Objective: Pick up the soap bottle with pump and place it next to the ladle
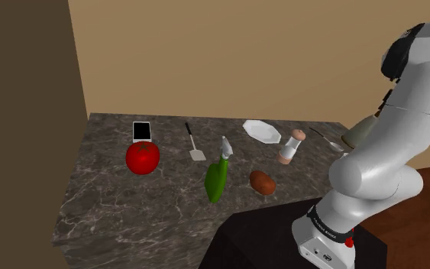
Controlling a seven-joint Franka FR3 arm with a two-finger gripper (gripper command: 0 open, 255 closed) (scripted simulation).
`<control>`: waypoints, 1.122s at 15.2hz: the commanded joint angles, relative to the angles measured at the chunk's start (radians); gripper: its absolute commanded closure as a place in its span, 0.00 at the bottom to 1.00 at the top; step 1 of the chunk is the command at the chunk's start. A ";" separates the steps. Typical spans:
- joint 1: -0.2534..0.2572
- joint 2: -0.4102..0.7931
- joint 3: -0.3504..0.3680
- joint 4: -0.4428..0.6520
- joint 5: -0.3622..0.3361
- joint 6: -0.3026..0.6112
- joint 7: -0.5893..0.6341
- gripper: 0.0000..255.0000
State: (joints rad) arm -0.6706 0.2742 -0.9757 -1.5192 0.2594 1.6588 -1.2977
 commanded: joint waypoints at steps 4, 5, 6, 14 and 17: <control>-0.176 0.156 0.029 0.122 0.120 -0.024 -0.128 1.00; -0.172 0.155 0.029 0.107 0.120 -0.010 -0.129 1.00; -0.168 0.154 0.029 0.092 0.120 0.004 -0.131 1.00; -0.145 0.158 0.034 -0.016 0.128 0.109 -0.145 1.00; -0.141 0.164 0.038 -0.050 0.135 0.145 -0.152 1.00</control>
State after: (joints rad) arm -0.8112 0.4349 -0.9390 -1.5594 0.3910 1.7913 -1.4455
